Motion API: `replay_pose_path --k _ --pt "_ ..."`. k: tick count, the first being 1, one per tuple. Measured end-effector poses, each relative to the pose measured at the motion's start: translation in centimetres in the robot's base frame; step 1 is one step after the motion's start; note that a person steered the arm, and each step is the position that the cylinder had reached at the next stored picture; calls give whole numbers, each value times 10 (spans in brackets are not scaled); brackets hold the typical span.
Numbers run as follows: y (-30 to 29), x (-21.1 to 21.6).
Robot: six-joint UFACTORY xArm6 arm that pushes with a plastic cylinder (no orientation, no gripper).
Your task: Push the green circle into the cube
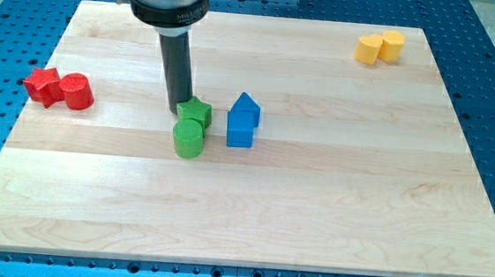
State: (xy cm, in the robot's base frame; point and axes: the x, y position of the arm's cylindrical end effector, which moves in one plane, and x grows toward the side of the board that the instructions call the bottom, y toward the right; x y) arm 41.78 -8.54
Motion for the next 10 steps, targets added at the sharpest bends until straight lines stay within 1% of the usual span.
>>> replay_pose_path --k 1,2,3,4,5,6,7,9,10 --pt "7 -7" --pt "-34 -17" --pt "-48 -1" --pt "-48 52" --pt "-31 92" --pt "0 83" --pt "28 44" --pt "28 38" --pt "-7 39"
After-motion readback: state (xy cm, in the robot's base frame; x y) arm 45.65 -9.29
